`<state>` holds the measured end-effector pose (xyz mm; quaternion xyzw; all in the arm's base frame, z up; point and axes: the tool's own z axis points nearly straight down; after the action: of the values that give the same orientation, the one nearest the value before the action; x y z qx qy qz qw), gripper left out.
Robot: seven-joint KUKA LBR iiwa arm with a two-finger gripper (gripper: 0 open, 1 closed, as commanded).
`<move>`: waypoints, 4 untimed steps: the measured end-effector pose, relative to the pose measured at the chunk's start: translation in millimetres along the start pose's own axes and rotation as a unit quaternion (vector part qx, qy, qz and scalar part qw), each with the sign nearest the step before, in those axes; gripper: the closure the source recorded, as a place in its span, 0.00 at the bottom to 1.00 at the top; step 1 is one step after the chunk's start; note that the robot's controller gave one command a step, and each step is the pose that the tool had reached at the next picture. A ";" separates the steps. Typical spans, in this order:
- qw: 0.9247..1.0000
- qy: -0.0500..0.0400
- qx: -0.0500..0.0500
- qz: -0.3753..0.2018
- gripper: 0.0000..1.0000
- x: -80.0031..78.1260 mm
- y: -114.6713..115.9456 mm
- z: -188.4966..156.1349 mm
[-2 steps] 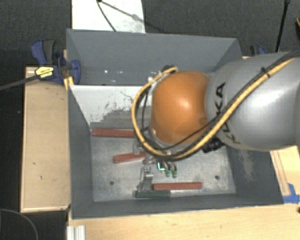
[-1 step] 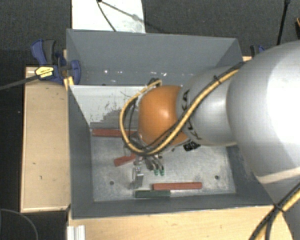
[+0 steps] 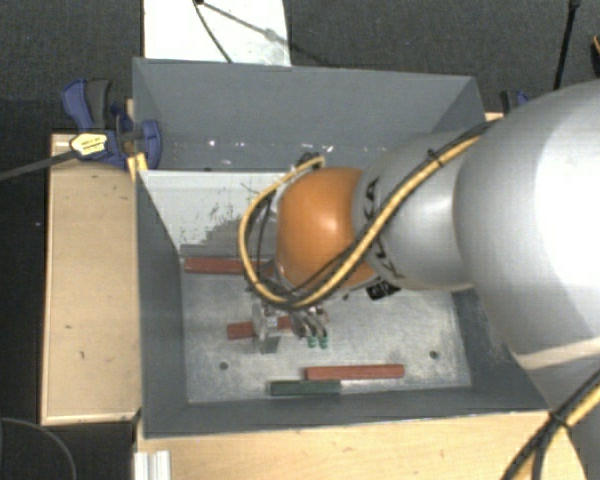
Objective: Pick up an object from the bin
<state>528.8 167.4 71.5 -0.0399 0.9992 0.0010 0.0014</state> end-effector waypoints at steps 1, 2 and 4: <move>0.992 -0.004 0.000 -0.130 1.00 -43.1 2.2 -166.0; 0.992 0.000 0.000 -0.128 0.00 -41.2 2.2 -161.8; 0.872 0.000 0.000 -0.490 0.00 -50.2 -49.3 2.5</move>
Offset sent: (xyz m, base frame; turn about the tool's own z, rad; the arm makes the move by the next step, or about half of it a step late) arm 0.0397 0.0049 0.1611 -0.2613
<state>582.7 122.3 69.1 -0.5246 0.8513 0.0002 0.0020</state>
